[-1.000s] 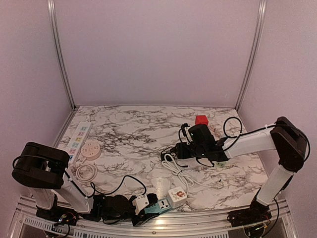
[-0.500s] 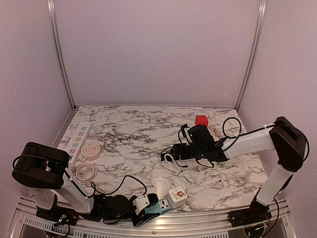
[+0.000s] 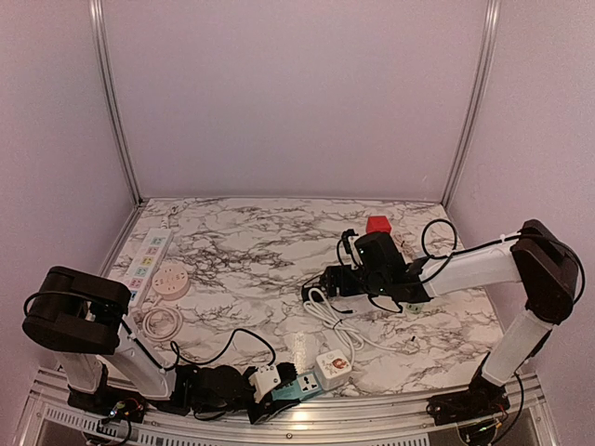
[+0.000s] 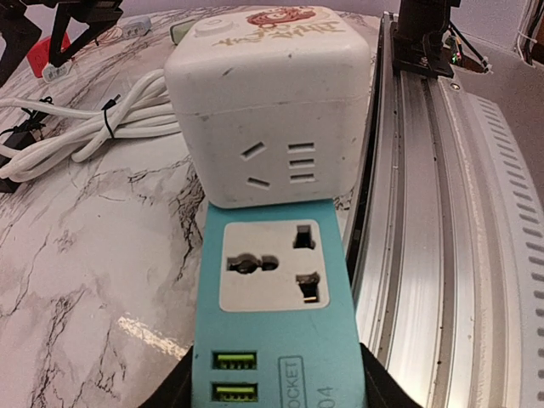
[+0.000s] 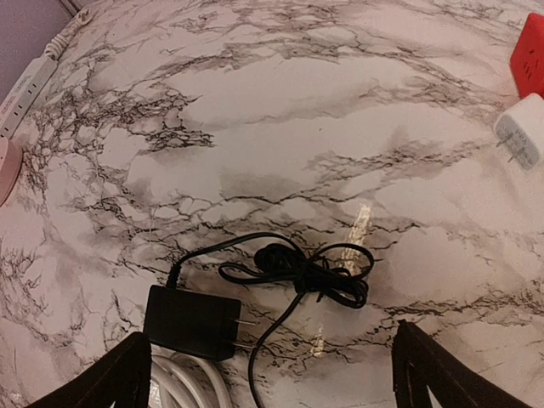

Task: Insert the plug
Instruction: Move the socket to the corner of the board.

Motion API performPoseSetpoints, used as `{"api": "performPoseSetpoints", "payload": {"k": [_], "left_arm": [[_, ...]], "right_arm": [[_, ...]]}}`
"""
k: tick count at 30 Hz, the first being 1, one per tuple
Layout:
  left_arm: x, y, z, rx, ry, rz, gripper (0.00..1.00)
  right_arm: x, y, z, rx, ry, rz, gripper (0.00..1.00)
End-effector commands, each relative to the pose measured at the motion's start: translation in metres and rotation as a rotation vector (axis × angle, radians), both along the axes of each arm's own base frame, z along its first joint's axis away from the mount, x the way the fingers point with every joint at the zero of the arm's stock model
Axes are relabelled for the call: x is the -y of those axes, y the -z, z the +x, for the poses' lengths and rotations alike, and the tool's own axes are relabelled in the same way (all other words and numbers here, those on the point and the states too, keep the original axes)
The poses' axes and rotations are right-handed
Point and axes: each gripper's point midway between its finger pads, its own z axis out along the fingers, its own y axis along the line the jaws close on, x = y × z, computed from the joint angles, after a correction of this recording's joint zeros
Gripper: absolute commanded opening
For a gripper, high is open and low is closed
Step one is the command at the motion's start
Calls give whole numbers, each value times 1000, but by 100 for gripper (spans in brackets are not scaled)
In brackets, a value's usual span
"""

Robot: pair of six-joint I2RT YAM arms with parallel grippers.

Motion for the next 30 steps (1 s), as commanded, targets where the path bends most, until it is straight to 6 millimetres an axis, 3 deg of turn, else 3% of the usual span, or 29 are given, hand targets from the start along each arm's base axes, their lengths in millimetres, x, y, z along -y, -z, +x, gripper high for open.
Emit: {"api": "performPoseSetpoints", "payload": {"k": [1, 13, 22, 30], "left_arm": [[-1, 7, -5, 11, 16, 29, 8], [-7, -5, 4, 25, -41, -14, 8], [-30, -30, 22, 44, -160, -109, 7], [-41, -38, 30, 55, -217, -150, 7]], "right_arm": [[-3, -14, 1, 38, 5, 25, 93], [2, -18, 2, 53, 29, 20, 93], [4, -24, 1, 70, 33, 38, 93], [4, -26, 1, 75, 28, 42, 92]]}}
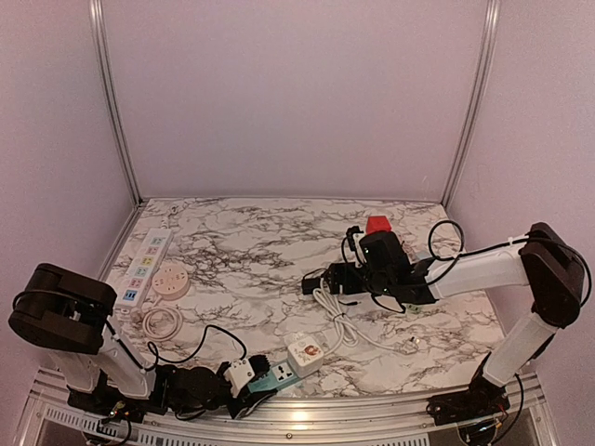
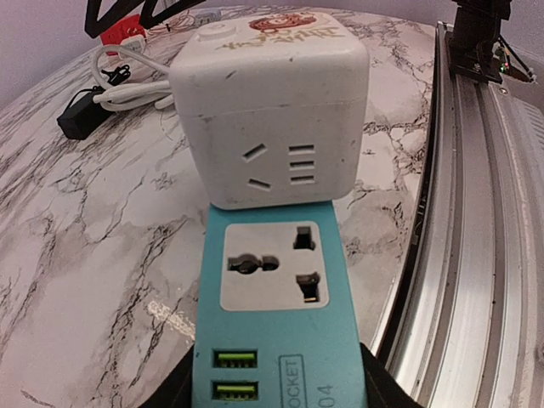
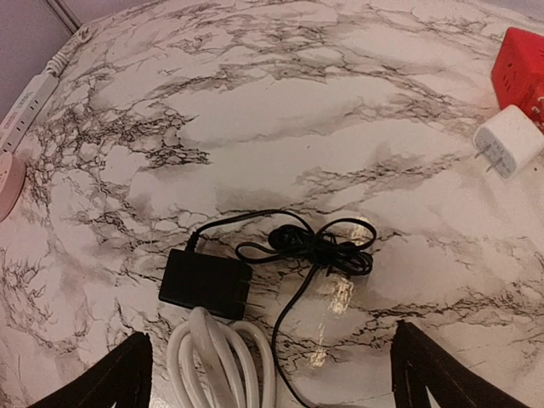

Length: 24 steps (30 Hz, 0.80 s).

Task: Insert the plug
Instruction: Move the socket to the corner of the board.

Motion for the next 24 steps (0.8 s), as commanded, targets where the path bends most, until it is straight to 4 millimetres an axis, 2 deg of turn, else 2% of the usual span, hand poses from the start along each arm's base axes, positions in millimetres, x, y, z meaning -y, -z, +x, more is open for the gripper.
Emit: {"api": "performPoseSetpoints", "payload": {"k": [1, 3, 6, 10, 15, 21, 24], "left_arm": [[8, -35, 8, 20, -56, -143, 7], [13, -35, 7, 23, -45, -138, 7], [40, -38, -1, 32, 30, -104, 7], [70, -43, -10, 39, 101, -88, 7], [103, -46, -14, 84, 153, -53, 6], [144, -46, -19, 82, 209, -45, 4], [172, -45, -16, 78, 216, -28, 3]], "right_arm": [[-5, -15, 0, 37, -4, 34, 91], [-5, -17, 1, 42, -4, 33, 91], [-2, -25, 3, 59, 12, 29, 91], [17, -39, 5, 90, 98, 14, 91], [50, -84, -1, 198, 218, 70, 91], [88, -136, -18, 322, 311, 157, 91], [103, -158, -27, 377, 337, 193, 91]]}}
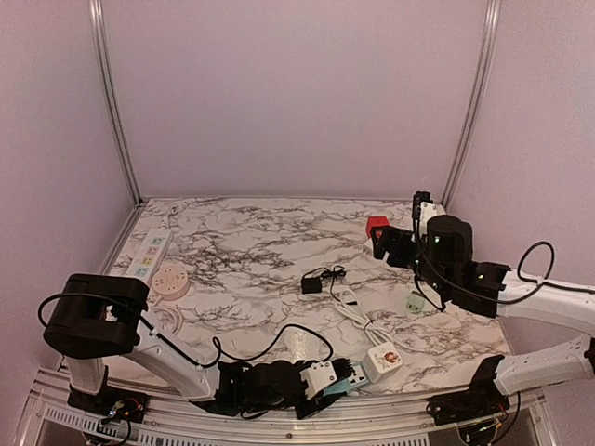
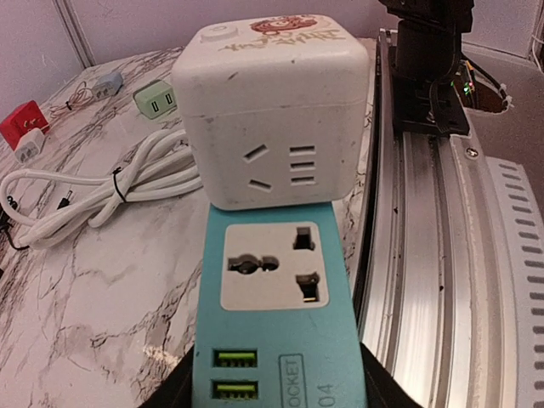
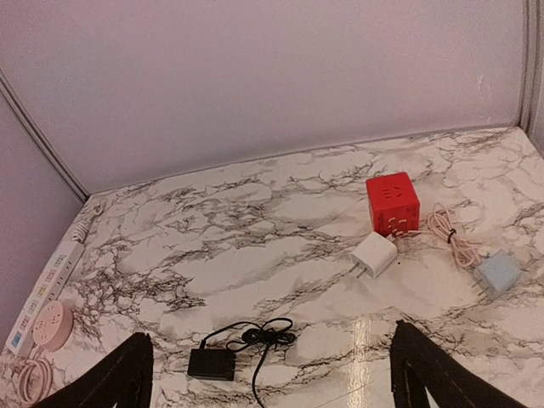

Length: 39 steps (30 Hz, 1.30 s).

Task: Insert the plug
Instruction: Move the socket to the corner of the board.

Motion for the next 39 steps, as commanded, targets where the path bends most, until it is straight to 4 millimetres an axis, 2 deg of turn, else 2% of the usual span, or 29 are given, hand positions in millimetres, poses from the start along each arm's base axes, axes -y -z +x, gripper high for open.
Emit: {"api": "performPoseSetpoints", "payload": {"k": [1, 7, 8, 14, 20, 23, 25, 27, 29, 30, 33, 36, 37, 38, 39], "left_arm": [[46, -14, 0, 4, 54, -30, 2], [91, -14, 17, -138, 115, -86, 0], [99, -7, 17, -166, 130, -78, 0], [155, 6, 14, -204, 214, -39, 0], [188, -7, 38, -231, 179, -117, 0], [194, -4, 39, -253, 192, -138, 13], [191, 1, 36, -259, 202, -130, 20], [183, 3, 35, -261, 198, -129, 31], [172, -2, 34, -258, 194, -143, 39], [166, -5, 34, -256, 190, -147, 46], [147, -29, 34, -248, 171, -179, 76], [118, -60, 40, -227, 110, -206, 98], [104, -72, 43, -213, 81, -220, 99], [86, -73, 45, -199, 55, -212, 99], [74, -85, 50, -175, 22, -229, 99]], "right_arm": [[28, -29, -10, 78, 84, 37, 91], [40, -47, -21, 132, 95, 82, 91], [40, -48, -21, 132, 92, 84, 91], [40, -47, -20, 119, 98, 81, 91], [52, -54, -25, 146, 133, 99, 91], [57, -55, -26, 152, 153, 95, 91], [59, -56, -26, 147, 162, 93, 91], [60, -57, -26, 145, 167, 93, 92], [62, -58, -27, 148, 173, 95, 92], [62, -58, -27, 149, 172, 97, 92], [63, -59, -28, 152, 173, 103, 92], [64, -59, -29, 153, 174, 106, 92], [63, -60, -29, 153, 169, 108, 92], [62, -60, -29, 153, 165, 110, 92], [61, -60, -29, 152, 161, 112, 92]]}}
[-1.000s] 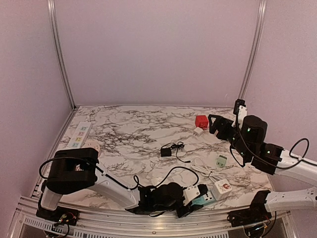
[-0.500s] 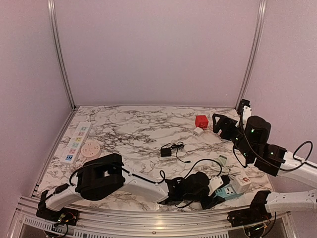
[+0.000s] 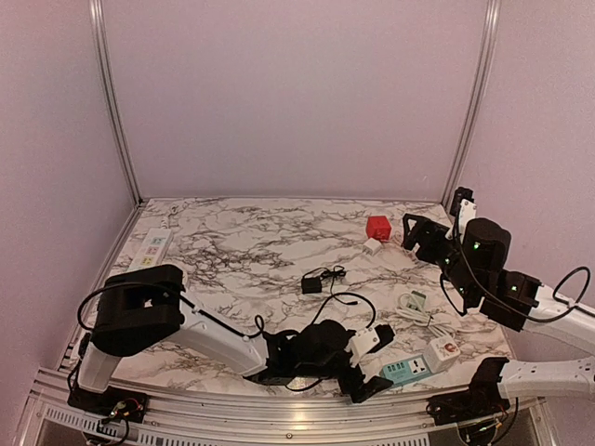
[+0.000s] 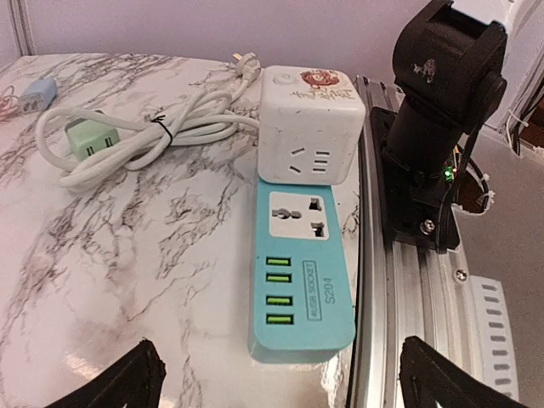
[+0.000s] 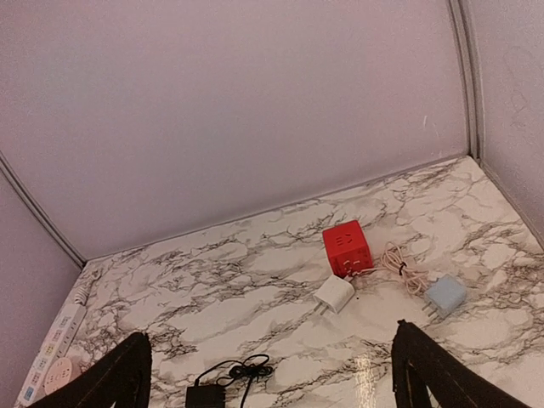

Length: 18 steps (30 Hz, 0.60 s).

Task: Insert the plug
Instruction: Move the socket to the corner of the board, then move the socket to the center of the board.

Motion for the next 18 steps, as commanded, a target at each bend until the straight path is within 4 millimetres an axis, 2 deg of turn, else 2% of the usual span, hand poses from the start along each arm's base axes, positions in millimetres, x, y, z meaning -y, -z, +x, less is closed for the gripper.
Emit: {"api": "performPoseSetpoints", "payload": {"k": [1, 3, 5, 9, 11, 14, 18], "left_arm": [[-42, -88, 22, 91, -152, -151, 99], [-68, -99, 37, 119, -254, -116, 99], [-111, -107, 67, 140, -453, -79, 99], [-221, -101, 137, 83, -837, -54, 99], [-272, -93, 159, 78, -992, -40, 99], [-336, -85, 182, 120, -1213, -11, 99], [-385, -75, 206, 114, -1388, 36, 99]], "right_arm": [[1, -6, -2, 9, -1, 21, 92], [0, -4, -1, 8, -2, 21, 92], [-2, -3, -1, 8, -10, 18, 92], [-10, 1, 2, -2, -37, 13, 92], [-14, 4, 3, -10, -49, 7, 92], [-18, 9, 5, -19, -57, -1, 92], [-21, 12, 7, -22, -67, -8, 92]]}}
